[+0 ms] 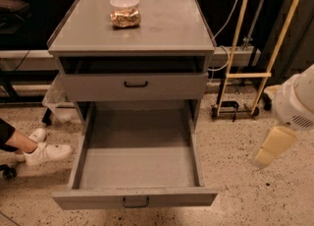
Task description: Close middle drawer
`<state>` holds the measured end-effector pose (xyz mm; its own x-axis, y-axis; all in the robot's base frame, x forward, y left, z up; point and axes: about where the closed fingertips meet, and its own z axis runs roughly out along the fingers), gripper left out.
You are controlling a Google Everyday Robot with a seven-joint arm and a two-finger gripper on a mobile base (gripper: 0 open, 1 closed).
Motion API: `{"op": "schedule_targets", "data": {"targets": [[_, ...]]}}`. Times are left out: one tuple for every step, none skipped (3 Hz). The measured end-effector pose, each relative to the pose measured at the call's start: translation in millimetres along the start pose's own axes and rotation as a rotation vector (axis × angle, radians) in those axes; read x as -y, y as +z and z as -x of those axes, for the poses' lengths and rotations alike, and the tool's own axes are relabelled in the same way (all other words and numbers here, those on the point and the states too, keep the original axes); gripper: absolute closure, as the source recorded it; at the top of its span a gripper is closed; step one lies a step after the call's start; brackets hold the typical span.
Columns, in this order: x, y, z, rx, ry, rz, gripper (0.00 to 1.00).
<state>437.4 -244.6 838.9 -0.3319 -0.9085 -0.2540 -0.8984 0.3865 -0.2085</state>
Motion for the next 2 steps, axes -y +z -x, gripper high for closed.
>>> {"op": "schedule_targets", "data": {"targets": [[-10.0, 47.5, -42.7, -0.004, 0.104, -0.027, 0.0], [-5.5, 48.9, -39.7, 0.008, 0.101, -0.053, 0.0]]}}
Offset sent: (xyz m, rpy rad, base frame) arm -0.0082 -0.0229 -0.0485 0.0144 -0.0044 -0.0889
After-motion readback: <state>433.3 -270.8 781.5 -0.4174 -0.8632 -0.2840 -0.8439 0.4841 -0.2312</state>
